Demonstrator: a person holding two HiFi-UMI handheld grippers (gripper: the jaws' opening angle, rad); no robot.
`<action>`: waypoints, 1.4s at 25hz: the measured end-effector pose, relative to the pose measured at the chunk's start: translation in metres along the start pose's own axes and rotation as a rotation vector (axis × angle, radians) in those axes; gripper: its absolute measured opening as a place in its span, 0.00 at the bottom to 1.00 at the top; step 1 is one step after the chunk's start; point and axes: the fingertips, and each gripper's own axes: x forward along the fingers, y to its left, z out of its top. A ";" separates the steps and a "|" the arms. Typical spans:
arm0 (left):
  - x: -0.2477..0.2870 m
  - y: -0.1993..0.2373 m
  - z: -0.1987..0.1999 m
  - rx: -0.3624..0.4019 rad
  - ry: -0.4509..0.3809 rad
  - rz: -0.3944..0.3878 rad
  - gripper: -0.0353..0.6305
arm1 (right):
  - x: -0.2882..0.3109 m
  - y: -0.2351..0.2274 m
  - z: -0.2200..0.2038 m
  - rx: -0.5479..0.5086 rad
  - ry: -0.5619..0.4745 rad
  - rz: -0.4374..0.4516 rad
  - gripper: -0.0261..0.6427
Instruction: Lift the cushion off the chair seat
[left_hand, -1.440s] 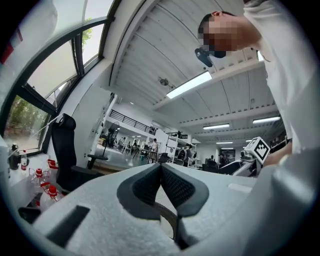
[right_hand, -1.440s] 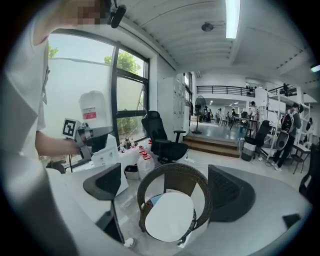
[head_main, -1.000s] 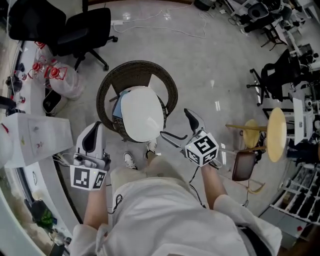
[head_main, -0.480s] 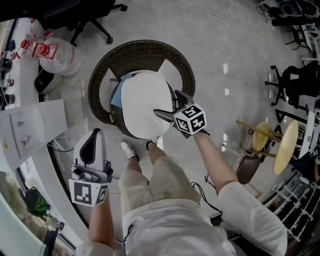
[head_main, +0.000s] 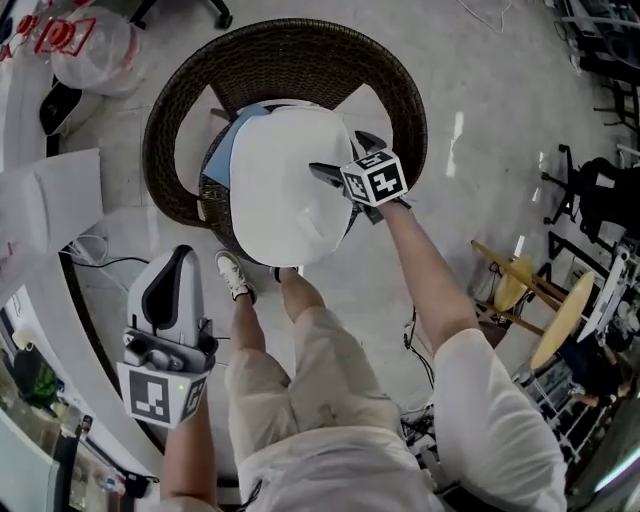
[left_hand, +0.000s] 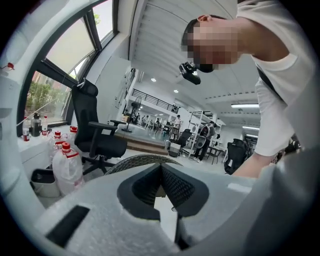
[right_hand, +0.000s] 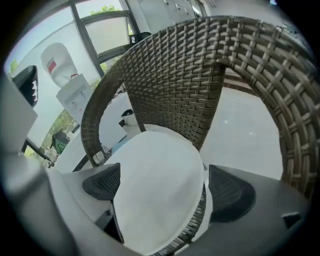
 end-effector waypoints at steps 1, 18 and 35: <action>0.001 0.000 -0.005 -0.007 0.008 0.006 0.08 | 0.008 -0.005 0.001 -0.008 0.007 0.000 0.82; 0.010 -0.006 -0.031 -0.049 0.036 0.059 0.08 | 0.071 -0.050 -0.014 -0.076 0.229 -0.099 0.53; -0.001 -0.022 -0.009 -0.052 0.007 -0.004 0.08 | 0.003 -0.029 -0.012 -0.023 0.101 -0.132 0.09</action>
